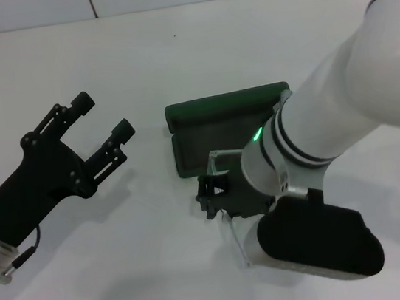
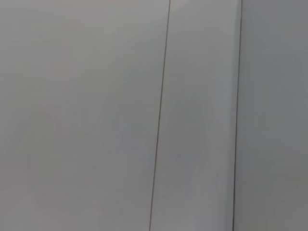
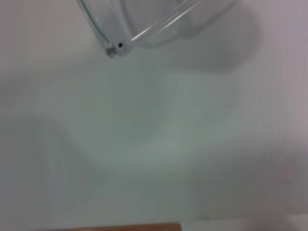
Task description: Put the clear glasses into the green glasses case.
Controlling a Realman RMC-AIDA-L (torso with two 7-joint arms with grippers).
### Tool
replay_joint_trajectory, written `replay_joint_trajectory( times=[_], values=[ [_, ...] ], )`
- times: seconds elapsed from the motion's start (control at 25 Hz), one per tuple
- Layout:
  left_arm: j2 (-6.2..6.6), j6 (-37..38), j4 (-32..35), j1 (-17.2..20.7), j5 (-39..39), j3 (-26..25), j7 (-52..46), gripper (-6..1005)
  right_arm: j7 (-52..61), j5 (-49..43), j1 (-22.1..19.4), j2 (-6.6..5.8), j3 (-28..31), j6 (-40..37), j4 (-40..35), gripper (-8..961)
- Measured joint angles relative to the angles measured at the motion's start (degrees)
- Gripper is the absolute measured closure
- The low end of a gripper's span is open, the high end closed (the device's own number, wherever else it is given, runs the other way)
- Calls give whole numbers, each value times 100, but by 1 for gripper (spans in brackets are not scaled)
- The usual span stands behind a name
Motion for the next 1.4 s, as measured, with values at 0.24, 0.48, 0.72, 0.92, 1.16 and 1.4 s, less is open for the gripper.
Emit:
replay_joint_trajectory(
  times=[0.24, 0.48, 0.72, 0.92, 1.16, 1.4],
  values=[
    [-5, -5, 47, 65, 0, 0, -42, 228, -59, 234, -491, -2, 1071, -924, -699, 792],
    [14, 102, 145, 181, -20, -31, -142, 228, -427, 1263, -1421, 2, 2515, -1183, -1358, 818],
    [17, 435, 150, 247, -30, -44, -211, 228, -852, 2561, -2127, 2, 3641, -1149, -1316, 831],
    [29, 377, 80, 196, -143, -52, -664, 228, -1874, 4488, -2632, -15, 4504, -1155, -557, 832],
    [21, 373, 119, 2, 51, 15, -651, 228, -2557, 6517, -2876, -24, 4778, -880, 1026, 832],
    [22, 386, 122, -634, 734, 18, -689, 228, -966, 6707, -2427, -95, 4881, -478, 2301, 832]
  ],
)
